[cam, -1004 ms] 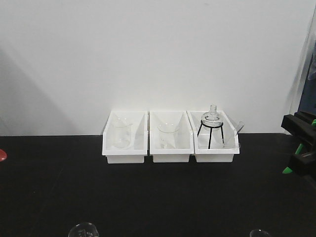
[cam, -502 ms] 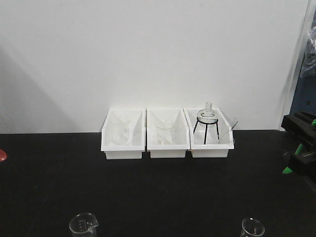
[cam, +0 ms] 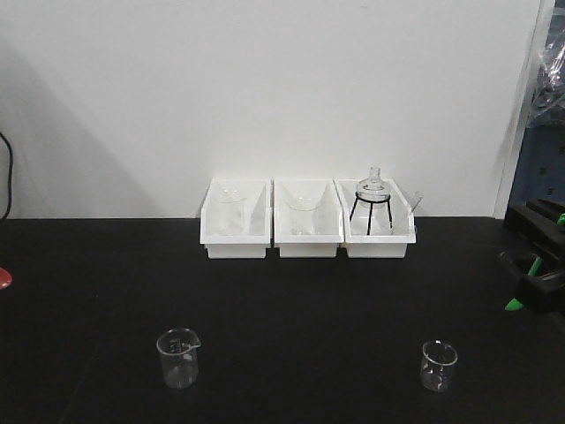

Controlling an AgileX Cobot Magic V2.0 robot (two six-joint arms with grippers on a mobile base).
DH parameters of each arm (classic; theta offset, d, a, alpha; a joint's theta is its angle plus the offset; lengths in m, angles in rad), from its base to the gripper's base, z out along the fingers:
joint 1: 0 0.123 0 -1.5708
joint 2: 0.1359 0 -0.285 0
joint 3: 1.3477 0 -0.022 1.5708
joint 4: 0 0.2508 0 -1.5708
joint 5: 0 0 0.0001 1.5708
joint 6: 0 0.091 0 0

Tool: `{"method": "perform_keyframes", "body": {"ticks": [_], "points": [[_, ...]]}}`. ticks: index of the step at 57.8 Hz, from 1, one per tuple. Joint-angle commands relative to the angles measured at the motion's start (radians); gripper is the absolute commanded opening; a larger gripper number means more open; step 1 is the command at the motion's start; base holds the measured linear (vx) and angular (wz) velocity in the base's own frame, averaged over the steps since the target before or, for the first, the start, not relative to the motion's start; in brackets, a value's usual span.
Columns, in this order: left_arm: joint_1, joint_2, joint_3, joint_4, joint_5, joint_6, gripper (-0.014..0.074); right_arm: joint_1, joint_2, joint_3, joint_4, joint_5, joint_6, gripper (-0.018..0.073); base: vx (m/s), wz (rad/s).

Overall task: Sort red and green spoons into left cabinet
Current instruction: 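Lift both spoons up out of the beakers, then back away from the bench and turn toward the room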

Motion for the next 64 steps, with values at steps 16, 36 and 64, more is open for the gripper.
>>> {"method": "perform_keyframes", "body": {"ticks": [16,36,64], "points": [[-0.003,-0.003,-0.033,-0.020,-0.065,-0.001,-0.0006,-0.003,-0.018,-0.029,0.028,-0.035,-0.003,-0.0009,-0.26,0.06],[-0.003,-0.003,-0.033,-0.020,-0.065,-0.001,-0.0006,-0.003,-0.018,-0.029,0.028,-0.040,-0.003,-0.0009,-0.29,0.05],[-0.003,-0.003,-0.033,-0.020,-0.065,-0.001,-0.0006,-0.003,-0.018,-0.029,0.028,-0.040,-0.003,-0.0009,-0.27,0.17]]}}
